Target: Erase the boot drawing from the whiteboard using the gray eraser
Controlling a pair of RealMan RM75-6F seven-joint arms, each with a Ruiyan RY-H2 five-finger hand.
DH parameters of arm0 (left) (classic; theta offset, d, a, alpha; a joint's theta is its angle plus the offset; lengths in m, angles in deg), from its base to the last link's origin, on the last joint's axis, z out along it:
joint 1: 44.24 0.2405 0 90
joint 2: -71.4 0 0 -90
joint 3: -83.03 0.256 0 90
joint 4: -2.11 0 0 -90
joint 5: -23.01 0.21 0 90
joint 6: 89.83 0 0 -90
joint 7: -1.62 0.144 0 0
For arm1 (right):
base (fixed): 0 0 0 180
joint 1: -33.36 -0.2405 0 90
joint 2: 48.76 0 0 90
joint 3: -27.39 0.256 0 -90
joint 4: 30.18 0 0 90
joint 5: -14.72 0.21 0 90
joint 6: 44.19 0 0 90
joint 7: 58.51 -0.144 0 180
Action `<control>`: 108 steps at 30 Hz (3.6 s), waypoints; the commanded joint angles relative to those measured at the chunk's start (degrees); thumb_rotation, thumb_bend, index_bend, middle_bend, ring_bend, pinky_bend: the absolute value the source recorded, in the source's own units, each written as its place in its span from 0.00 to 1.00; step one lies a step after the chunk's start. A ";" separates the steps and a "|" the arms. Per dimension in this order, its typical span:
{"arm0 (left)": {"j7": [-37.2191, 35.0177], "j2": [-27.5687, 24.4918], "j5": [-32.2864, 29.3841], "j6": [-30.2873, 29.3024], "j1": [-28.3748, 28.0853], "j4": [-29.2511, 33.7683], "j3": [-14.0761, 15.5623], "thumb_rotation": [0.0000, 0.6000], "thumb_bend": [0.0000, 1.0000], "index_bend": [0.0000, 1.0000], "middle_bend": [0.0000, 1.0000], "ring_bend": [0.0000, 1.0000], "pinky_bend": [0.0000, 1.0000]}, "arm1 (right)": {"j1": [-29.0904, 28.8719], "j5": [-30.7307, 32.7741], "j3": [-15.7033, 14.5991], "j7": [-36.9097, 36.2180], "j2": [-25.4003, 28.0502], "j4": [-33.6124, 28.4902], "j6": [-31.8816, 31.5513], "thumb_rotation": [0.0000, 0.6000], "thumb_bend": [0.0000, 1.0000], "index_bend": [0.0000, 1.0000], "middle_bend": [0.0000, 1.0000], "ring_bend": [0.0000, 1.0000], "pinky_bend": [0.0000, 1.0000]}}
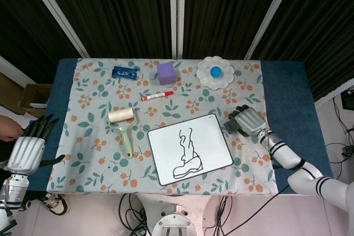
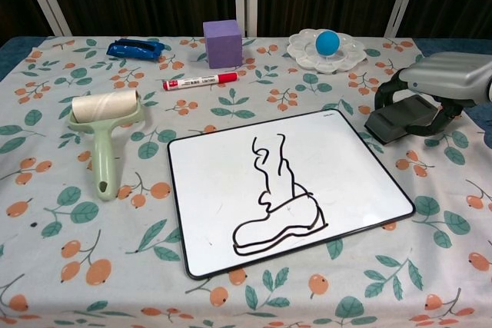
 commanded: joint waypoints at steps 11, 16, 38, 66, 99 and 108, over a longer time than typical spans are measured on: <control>-0.01 0.33 -0.35 0.33 0.04 -0.45 0.13 0.85 0.03 0.09 0.05 0.04 0.16 | 0.04 -0.19 -0.09 0.57 -0.92 0.90 -1.23 1.00 0.32 0.34 0.42 0.32 0.35; -0.05 0.60 -0.55 0.53 0.00 -0.67 0.12 0.85 0.03 0.09 0.05 0.04 0.16 | 0.10 -0.11 -0.11 0.75 -1.26 1.33 -1.49 1.00 0.34 0.39 0.46 0.35 0.39; -0.55 0.51 -0.67 0.06 0.16 -0.66 -0.06 0.85 0.03 0.09 0.05 0.04 0.16 | 1.28 -8.78 -0.64 0.91 9.12 -19.31 -13.73 1.00 0.38 0.73 0.69 0.59 0.64; -1.89 -0.30 -0.51 -1.23 1.03 -1.37 -0.07 0.89 0.03 0.09 0.05 0.04 0.16 | 2.05 -12.98 -6.17 16.03 1.87 -25.04 -7.15 1.00 0.37 0.77 0.72 0.62 0.67; -5.30 -1.13 -1.24 -1.91 1.78 -3.70 -0.49 0.91 0.03 0.09 0.05 0.04 0.16 | -2.52 -7.90 -1.87 27.34 -7.10 -27.74 0.85 1.00 0.37 0.78 0.72 0.62 0.68; -5.84 -1.24 -1.43 -1.77 1.90 -4.14 -0.51 0.91 0.03 0.09 0.05 0.04 0.16 | -4.08 -5.90 -0.02 29.95 -10.00 -27.68 2.12 1.00 0.38 0.78 0.72 0.62 0.68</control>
